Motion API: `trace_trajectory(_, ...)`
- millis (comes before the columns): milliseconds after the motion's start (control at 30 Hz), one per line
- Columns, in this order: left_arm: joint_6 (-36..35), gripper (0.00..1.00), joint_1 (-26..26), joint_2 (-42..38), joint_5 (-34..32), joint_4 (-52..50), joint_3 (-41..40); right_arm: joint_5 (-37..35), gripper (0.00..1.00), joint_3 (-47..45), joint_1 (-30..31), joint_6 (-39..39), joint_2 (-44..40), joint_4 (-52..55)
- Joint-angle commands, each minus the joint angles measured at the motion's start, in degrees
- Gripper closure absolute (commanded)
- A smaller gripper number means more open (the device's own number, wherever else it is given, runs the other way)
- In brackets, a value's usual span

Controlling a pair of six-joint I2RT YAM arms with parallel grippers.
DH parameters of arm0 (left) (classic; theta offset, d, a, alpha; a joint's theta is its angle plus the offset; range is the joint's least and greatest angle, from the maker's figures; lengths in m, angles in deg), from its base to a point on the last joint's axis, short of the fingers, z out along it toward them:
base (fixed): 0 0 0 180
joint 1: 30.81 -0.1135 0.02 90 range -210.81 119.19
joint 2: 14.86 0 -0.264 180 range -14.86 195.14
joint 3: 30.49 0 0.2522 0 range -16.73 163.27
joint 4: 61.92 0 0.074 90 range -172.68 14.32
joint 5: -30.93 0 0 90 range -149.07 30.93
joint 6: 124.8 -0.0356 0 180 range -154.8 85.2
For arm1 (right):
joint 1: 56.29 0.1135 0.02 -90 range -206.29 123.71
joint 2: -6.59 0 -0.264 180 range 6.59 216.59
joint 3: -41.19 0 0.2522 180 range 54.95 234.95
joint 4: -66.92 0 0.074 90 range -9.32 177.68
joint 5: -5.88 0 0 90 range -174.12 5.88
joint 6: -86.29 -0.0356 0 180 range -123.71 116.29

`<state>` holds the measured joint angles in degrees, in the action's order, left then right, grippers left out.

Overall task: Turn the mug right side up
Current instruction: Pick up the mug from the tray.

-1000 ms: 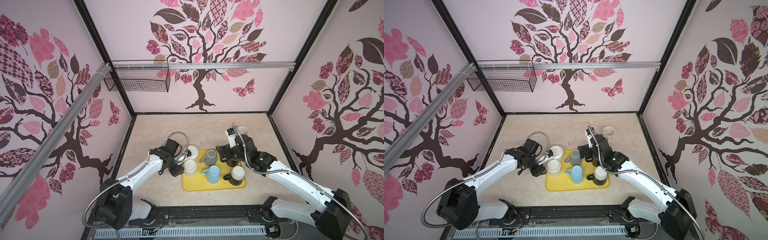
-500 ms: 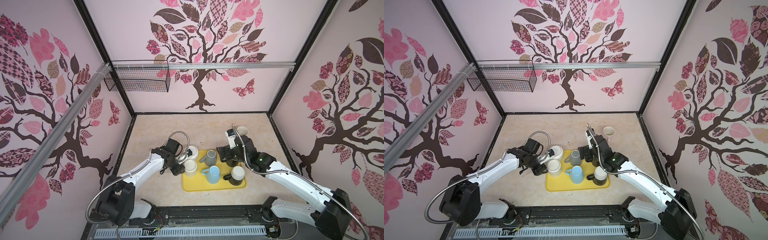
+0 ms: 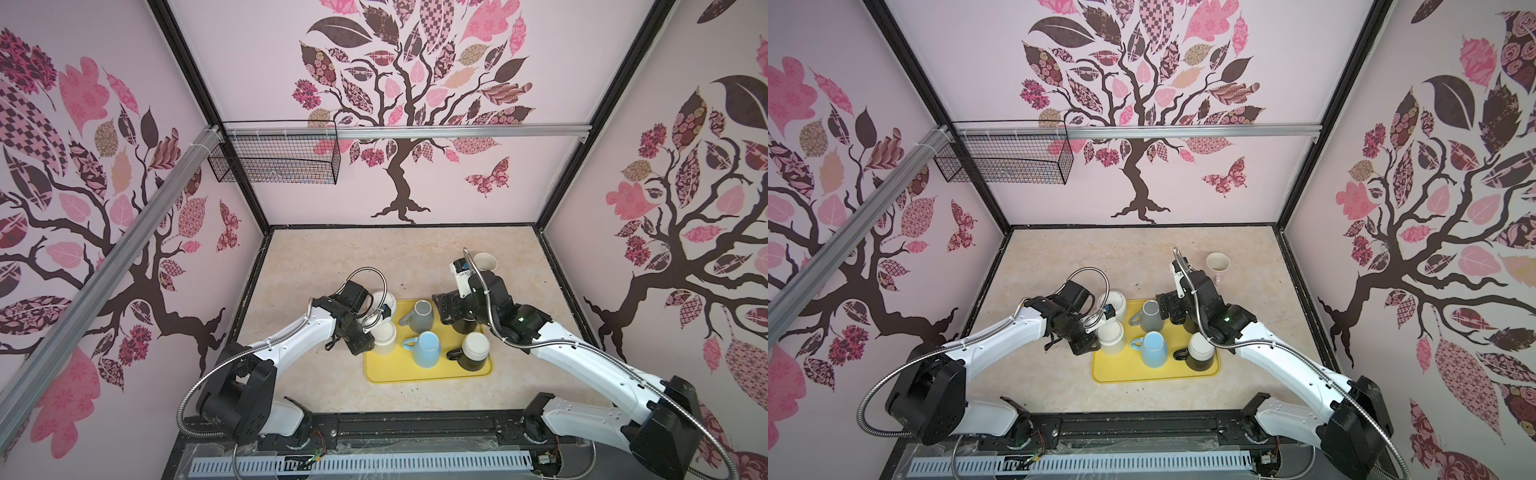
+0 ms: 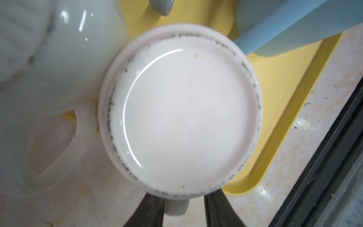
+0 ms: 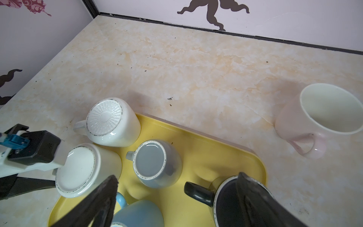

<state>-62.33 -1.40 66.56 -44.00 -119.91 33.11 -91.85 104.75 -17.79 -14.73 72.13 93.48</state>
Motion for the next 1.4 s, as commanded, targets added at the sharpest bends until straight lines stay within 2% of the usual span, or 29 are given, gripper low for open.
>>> trace_trajectory(0,0.18,0.66,0.17,0.4,-0.39,-0.04,-0.35,-0.25,0.05,0.43,0.3,-0.57,0.14,0.93)
trace_trajectory(733,0.62,0.85,1.83,0.02,-4.24,-1.51,0.01,0.13,0.06,-0.41,0.33,-1.41,-1.86,2.05)
trace_trajectory(900,0.92,0.96,2.87,-1.6,-5.76,-3.31,0.73,0.66,0.06,-0.66,0.27,-1.96,-2.67,2.23)
trace_trajectory(967,1.61,1.0,3.87,-2.44,-6.35,-6.08,1.91,0.46,0.06,-0.63,0.27,-2.26,-2.89,2.56)
trace_trajectory(1267,8.52,1.0,6.26,-7.38,-8.91,-18.6,11.21,1.92,0.08,-0.08,0.28,-2.99,-4.36,3.46)
trace_trajectory(1367,13.0,1.0,7.28,-10.16,-10.85,-21.64,15.49,2.02,0.08,0.28,0.27,-3.3,-5.1,3.78)
